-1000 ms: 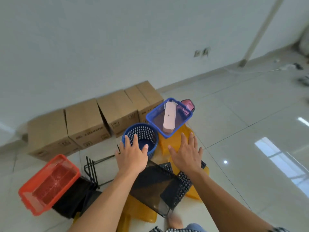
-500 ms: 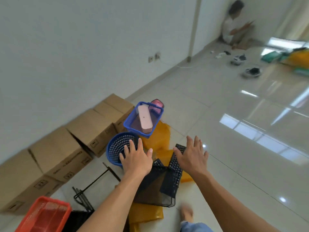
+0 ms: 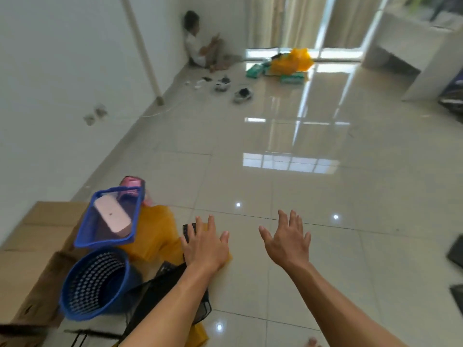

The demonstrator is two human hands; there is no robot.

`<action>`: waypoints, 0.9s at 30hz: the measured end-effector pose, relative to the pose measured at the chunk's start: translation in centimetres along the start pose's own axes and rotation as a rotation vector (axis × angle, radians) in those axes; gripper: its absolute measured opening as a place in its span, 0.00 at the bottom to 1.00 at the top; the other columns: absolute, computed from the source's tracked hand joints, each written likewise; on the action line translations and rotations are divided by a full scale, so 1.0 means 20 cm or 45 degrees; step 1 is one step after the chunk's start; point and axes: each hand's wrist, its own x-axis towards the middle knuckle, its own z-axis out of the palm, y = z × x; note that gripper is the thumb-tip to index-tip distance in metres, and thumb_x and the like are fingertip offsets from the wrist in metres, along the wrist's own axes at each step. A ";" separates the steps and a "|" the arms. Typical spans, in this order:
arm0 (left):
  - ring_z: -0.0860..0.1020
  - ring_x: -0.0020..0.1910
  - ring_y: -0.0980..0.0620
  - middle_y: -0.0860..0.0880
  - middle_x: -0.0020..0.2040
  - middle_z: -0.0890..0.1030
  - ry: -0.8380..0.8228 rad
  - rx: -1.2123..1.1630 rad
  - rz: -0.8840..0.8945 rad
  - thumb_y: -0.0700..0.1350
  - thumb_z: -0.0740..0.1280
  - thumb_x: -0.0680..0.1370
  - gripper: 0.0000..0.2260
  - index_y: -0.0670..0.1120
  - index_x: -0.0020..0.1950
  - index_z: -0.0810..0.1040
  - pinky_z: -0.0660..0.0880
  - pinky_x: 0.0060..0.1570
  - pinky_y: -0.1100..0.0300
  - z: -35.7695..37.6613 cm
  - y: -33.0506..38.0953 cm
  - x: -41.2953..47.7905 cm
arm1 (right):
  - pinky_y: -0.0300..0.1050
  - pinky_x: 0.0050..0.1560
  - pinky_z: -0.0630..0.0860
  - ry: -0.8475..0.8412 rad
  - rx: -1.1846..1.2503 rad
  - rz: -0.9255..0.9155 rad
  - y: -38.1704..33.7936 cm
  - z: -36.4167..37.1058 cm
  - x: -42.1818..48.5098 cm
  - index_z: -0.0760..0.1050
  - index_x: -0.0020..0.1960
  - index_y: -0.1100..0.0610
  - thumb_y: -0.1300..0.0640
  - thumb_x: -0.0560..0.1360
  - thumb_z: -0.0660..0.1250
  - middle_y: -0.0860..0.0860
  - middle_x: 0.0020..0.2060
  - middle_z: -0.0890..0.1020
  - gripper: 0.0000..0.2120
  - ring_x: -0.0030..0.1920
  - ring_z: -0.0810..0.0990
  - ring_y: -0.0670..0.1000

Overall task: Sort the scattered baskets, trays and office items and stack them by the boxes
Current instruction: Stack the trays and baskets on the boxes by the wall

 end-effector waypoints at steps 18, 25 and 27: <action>0.45 0.81 0.42 0.47 0.83 0.44 -0.139 0.168 0.702 0.64 0.48 0.83 0.31 0.55 0.82 0.43 0.44 0.77 0.41 0.61 2.01 -0.33 | 0.64 0.78 0.50 0.381 0.216 0.628 1.74 -0.93 0.09 0.49 0.82 0.52 0.34 0.80 0.56 0.55 0.82 0.45 0.38 0.82 0.43 0.56; 0.44 0.81 0.41 0.46 0.83 0.43 -0.234 0.348 1.045 0.63 0.47 0.83 0.30 0.54 0.82 0.42 0.44 0.77 0.41 0.82 2.51 -0.49 | 0.64 0.78 0.50 0.466 0.321 0.962 2.14 -1.00 -0.02 0.49 0.82 0.52 0.35 0.81 0.56 0.56 0.82 0.44 0.38 0.81 0.43 0.57; 0.45 0.81 0.41 0.46 0.83 0.44 -0.257 0.387 1.149 0.63 0.47 0.83 0.30 0.54 0.82 0.42 0.45 0.77 0.41 0.88 2.64 -0.51 | 0.64 0.78 0.50 0.495 0.347 1.064 2.23 -1.02 -0.05 0.49 0.82 0.52 0.35 0.81 0.56 0.56 0.82 0.44 0.37 0.81 0.43 0.57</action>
